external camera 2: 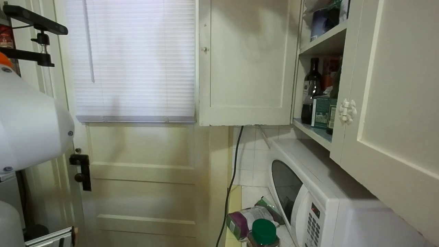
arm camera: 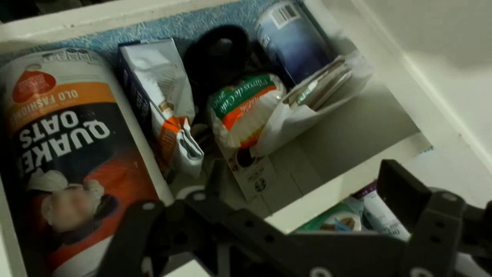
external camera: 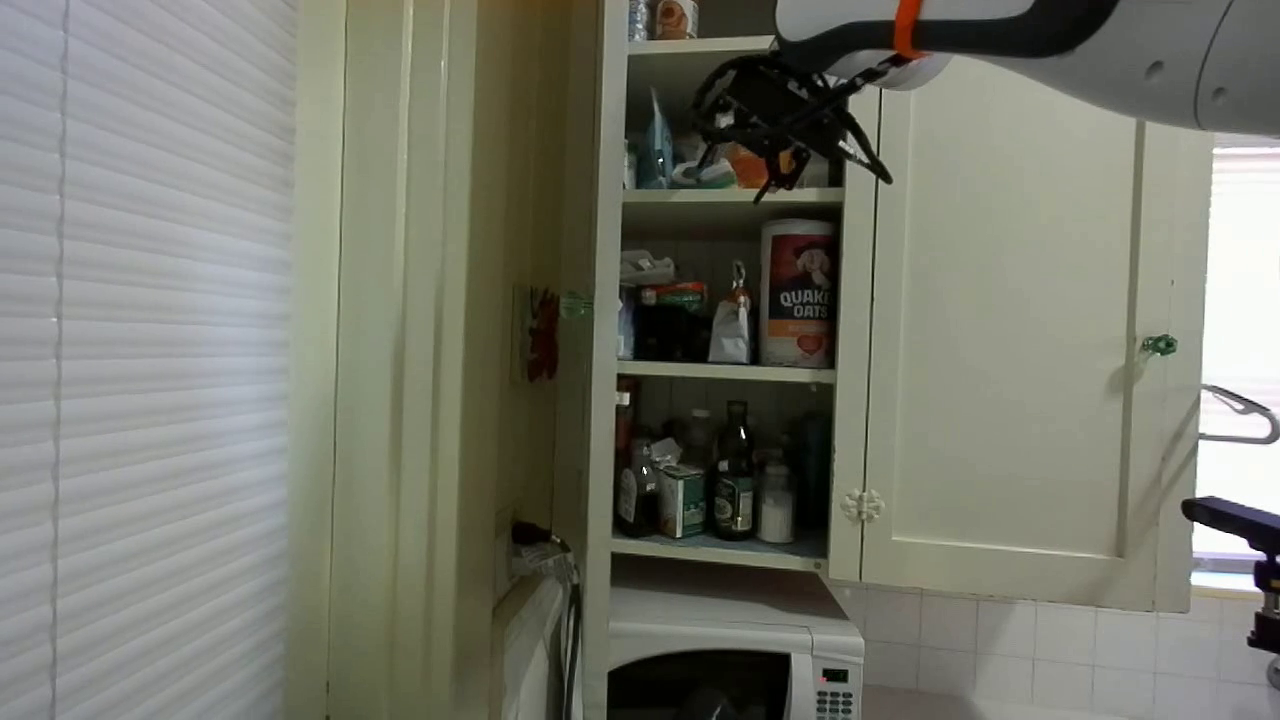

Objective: Put the white and green packet inside the open upper cabinet.

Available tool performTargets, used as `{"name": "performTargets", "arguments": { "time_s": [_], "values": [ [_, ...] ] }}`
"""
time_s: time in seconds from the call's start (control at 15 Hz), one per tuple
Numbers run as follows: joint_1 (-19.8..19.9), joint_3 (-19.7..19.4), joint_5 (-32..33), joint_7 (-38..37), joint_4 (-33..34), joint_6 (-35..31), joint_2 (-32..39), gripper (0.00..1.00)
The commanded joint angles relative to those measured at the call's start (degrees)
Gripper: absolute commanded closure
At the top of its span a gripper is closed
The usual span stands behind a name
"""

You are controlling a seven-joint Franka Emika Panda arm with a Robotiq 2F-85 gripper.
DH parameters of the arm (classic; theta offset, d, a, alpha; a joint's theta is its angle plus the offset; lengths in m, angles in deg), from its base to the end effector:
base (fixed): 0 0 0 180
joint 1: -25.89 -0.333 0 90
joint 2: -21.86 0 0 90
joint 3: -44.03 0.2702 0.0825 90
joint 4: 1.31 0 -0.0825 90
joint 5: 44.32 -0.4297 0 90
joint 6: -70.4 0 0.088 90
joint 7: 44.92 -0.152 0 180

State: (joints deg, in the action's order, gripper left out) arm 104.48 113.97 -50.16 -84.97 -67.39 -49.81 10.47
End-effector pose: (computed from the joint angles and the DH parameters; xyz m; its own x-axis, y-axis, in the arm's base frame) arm 0.5903 0.0173 0.8657 0.3434 -0.6195 0.7059 -0.4309 -0.7717 -0.4677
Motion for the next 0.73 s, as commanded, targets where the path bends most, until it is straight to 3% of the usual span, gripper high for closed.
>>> {"name": "performTargets", "arguments": {
  "time_s": [0.0,0.33,0.4,0.67],
  "values": [
    [-8.25,-7.67,-7.42,6.76,-0.63,6.43,2.94,0.00],
    [-12.59,-19.24,-28.79,20.69,-2.80,14.73,1.97,0.00],
    [-11.28,-15.15,-22.08,15.92,-1.36,10.81,3.28,0.00],
    [-11.37,-15.69,-22.81,16.82,-1.30,11.34,3.53,0.00]
  ]
}}
